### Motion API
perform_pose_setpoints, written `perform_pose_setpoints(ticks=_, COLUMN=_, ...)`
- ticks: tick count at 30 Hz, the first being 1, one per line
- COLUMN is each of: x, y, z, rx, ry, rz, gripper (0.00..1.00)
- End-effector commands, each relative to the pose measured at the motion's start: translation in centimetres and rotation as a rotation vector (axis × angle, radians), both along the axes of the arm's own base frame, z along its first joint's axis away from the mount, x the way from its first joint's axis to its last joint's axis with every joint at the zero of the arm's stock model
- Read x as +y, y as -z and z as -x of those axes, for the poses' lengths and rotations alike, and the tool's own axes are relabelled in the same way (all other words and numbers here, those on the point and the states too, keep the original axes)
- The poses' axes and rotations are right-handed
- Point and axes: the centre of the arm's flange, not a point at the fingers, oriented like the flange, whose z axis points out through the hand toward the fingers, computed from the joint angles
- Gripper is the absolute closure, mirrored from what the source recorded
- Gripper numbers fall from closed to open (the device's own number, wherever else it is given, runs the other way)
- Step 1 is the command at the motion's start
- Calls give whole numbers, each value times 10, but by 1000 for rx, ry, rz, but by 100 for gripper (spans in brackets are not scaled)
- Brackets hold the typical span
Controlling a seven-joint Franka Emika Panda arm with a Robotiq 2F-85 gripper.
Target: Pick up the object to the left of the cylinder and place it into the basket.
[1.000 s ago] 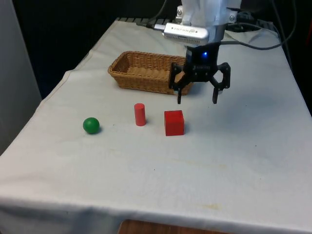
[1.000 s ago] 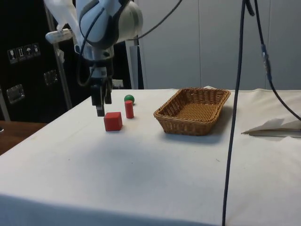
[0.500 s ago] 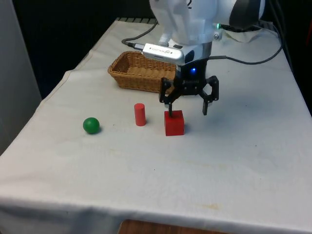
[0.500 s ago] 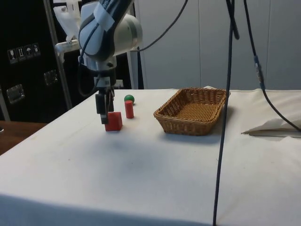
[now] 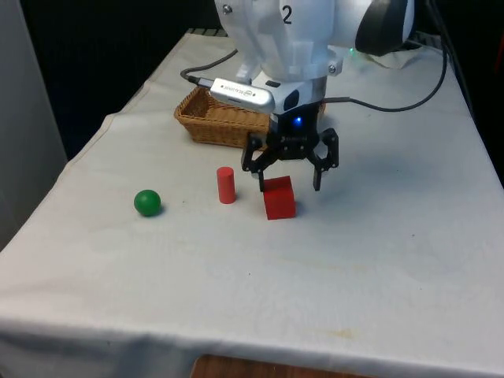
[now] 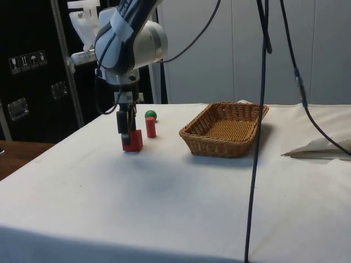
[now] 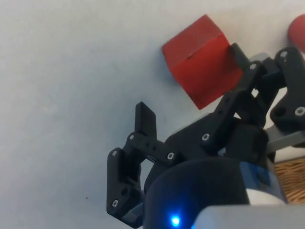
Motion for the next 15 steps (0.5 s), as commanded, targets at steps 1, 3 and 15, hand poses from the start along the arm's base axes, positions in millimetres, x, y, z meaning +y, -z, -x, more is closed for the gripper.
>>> perform_pose_setpoints(ticks=1, x=-3, y=2, z=-2, rx=-2, ry=-3, rz=-6, gripper=0)
perform_pose_setpoints(ticks=3, x=-3, y=2, z=-1, rx=0, ry=-2, rz=3, gripper=0)
perform_pose_setpoints(ticks=15, x=-17, y=4, z=-3, rx=-3, ry=-8, rz=-7, gripper=0)
